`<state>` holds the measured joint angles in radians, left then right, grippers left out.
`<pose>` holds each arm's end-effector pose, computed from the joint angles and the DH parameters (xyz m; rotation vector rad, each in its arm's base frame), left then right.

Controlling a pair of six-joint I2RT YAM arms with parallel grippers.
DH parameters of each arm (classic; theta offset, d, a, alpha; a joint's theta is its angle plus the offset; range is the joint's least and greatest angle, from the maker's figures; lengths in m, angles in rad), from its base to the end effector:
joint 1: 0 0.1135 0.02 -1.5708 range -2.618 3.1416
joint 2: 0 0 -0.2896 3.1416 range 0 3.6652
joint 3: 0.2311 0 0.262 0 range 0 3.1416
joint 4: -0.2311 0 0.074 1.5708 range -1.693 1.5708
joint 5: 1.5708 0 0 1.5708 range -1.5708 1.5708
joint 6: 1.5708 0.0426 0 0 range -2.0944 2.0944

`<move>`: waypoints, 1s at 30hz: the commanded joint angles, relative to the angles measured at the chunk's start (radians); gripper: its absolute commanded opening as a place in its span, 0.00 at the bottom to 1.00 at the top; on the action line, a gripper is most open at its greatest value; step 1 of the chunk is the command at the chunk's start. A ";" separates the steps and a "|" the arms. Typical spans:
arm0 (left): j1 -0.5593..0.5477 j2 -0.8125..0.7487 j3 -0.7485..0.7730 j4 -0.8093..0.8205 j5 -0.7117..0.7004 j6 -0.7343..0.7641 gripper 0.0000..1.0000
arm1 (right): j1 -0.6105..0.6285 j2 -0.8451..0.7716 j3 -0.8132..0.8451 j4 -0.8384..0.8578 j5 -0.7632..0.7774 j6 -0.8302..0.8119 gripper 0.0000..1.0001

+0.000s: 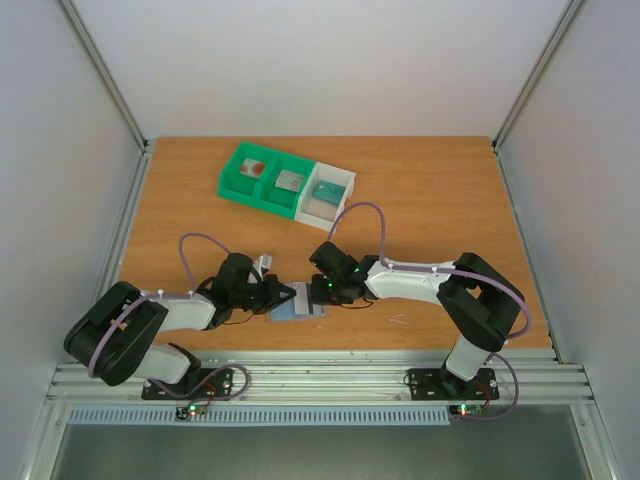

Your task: Take the credit cards out of the card holder

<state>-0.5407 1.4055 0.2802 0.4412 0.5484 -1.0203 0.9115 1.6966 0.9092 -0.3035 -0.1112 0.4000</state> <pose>0.1788 -0.1333 0.1251 -0.2736 2.5470 -1.3559 0.2000 0.2657 0.1593 -0.7394 2.6784 0.5370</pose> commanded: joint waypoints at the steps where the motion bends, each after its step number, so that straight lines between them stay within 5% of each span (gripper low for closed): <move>1: -0.005 -0.050 -0.003 -0.058 -0.023 0.041 0.01 | -0.002 0.000 -0.027 -0.068 0.034 0.005 0.07; 19: -0.004 -0.312 0.039 -0.370 -0.133 0.104 0.00 | -0.002 -0.112 -0.022 -0.059 0.070 -0.046 0.11; 30: -0.005 -0.546 0.129 -0.626 -0.180 0.145 0.00 | 0.001 -0.353 -0.033 0.049 0.013 -0.368 0.18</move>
<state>-0.5411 0.9253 0.3515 -0.0978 0.3870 -0.9062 0.9115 1.4178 0.8886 -0.3313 -0.0784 0.2253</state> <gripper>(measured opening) 0.009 0.168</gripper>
